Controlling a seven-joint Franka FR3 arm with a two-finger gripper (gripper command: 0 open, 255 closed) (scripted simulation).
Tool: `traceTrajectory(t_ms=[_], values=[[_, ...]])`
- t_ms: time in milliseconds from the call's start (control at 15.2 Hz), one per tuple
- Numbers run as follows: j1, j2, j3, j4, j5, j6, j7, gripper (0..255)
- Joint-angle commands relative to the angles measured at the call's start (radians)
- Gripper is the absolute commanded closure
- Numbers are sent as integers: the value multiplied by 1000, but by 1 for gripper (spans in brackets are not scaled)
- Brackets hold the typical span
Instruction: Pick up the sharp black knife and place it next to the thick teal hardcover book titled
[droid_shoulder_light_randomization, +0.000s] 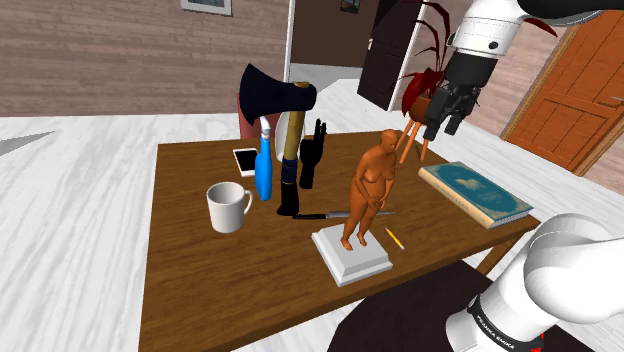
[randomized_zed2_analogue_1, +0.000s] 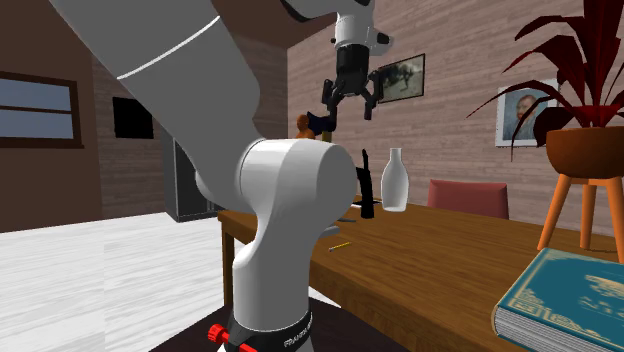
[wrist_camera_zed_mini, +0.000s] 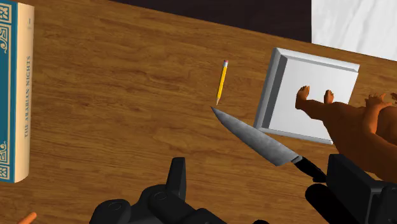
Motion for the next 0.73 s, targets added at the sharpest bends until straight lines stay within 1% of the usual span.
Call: traceTrajectory(t_ms=[0,330,660], values=[[0,0,0,0,0,0,0,0],[58,176,-74,-5,16,99,-195,0],[116,374,-127,26,50,175,-393,0]])
